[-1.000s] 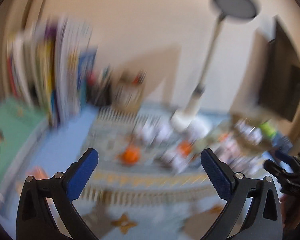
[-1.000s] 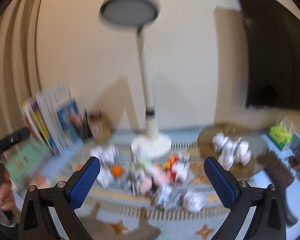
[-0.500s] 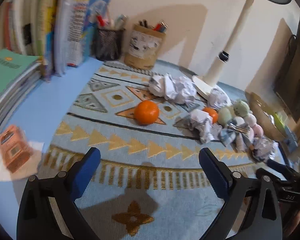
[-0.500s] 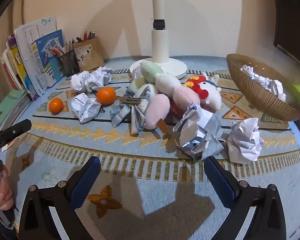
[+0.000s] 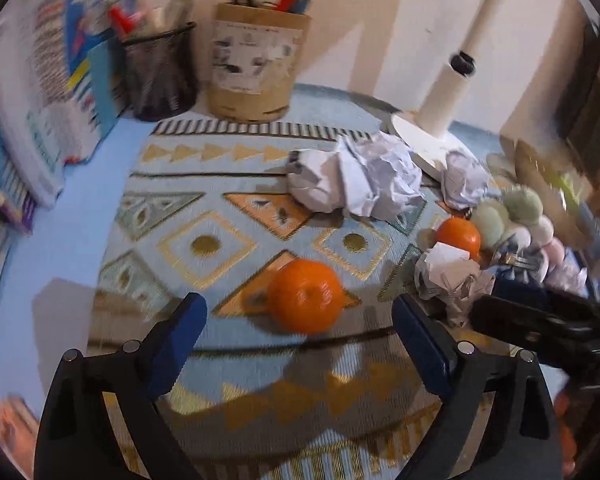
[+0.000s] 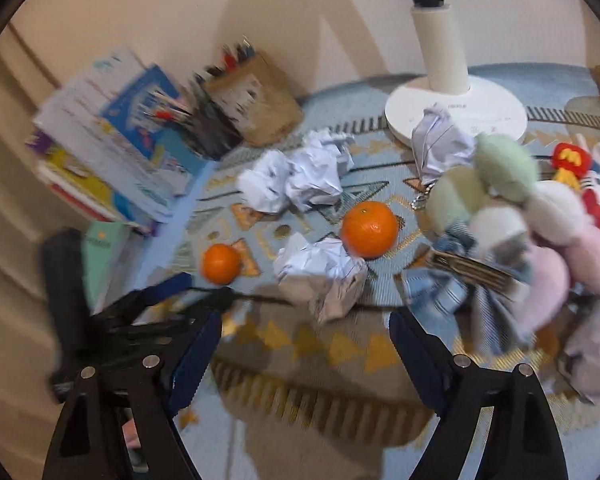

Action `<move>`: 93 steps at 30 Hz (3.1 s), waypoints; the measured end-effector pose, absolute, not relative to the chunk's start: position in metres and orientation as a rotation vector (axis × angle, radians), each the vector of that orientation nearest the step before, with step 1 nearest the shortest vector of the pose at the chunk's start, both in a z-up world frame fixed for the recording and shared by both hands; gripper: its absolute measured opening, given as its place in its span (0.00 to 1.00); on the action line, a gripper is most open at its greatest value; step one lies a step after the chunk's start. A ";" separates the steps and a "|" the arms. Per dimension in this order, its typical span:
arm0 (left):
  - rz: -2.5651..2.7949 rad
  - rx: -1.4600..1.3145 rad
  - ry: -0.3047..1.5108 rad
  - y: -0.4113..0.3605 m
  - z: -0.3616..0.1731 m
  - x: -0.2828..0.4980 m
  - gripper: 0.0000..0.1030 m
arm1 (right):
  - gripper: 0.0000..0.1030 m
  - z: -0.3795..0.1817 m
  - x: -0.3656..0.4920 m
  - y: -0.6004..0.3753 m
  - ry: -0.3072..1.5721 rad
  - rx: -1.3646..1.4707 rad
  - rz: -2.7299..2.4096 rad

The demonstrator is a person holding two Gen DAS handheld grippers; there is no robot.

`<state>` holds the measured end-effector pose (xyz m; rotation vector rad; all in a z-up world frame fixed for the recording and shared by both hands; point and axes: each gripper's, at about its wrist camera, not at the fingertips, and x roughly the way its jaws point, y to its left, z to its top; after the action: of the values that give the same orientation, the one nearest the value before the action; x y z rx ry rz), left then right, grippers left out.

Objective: Organize objects
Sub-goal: 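Grasp a mandarin with the left gripper while the right grasps a paper ball, then carry the mandarin and paper ball to the bowl with both grippers, then release the mandarin and paper ball into the bowl, return to rug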

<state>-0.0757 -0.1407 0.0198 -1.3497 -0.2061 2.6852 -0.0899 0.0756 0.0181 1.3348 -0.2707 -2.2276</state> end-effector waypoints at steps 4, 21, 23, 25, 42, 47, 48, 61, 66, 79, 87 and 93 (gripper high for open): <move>2.734 -1.332 -0.088 -0.128 0.015 -0.077 0.58 | 0.84 0.002 -0.108 0.060 -0.222 1.349 -2.270; 2.664 -1.136 -0.218 -0.079 0.043 0.026 0.32 | 0.48 0.039 -0.034 0.117 -0.214 1.090 -2.244; 2.676 -1.112 -0.178 -0.061 0.044 0.030 0.32 | 0.49 0.046 -0.014 0.132 -0.116 1.038 -2.292; 2.701 -1.075 -0.119 -0.045 0.045 0.031 0.32 | 0.50 0.046 0.007 0.150 -0.003 1.014 -2.334; 2.700 -1.065 -0.226 -0.046 0.030 0.034 0.33 | 0.81 -0.003 0.028 0.190 0.103 1.211 -2.357; 2.697 -1.063 -0.224 -0.047 0.030 0.033 0.33 | 0.85 -0.008 0.027 0.187 0.151 1.238 -2.401; 2.698 -1.065 -0.221 -0.047 0.030 0.033 0.33 | 0.85 -0.008 0.026 0.188 0.145 1.239 -2.401; 2.728 -0.865 -0.067 0.004 0.108 0.025 0.33 | 0.43 0.042 0.050 0.212 0.050 1.017 -2.570; 2.636 -0.665 -0.053 0.065 0.191 -0.022 0.33 | 0.46 0.139 0.042 0.274 0.036 0.763 -2.810; 2.441 -0.857 -0.075 0.216 0.149 -0.159 0.92 | 0.68 0.153 -0.090 0.431 -0.427 0.886 -3.008; 2.446 -0.766 -0.099 0.182 0.172 -0.122 0.92 | 0.88 0.131 -0.100 0.450 -0.429 0.955 -2.998; 2.582 -0.618 -0.113 0.105 0.230 -0.051 0.99 | 0.88 0.162 -0.058 0.429 -0.420 0.860 -2.927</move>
<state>-0.0511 0.1048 0.2304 -0.6182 -0.1131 2.5820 -0.0579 0.4292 0.1615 0.8603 -0.4201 -2.9265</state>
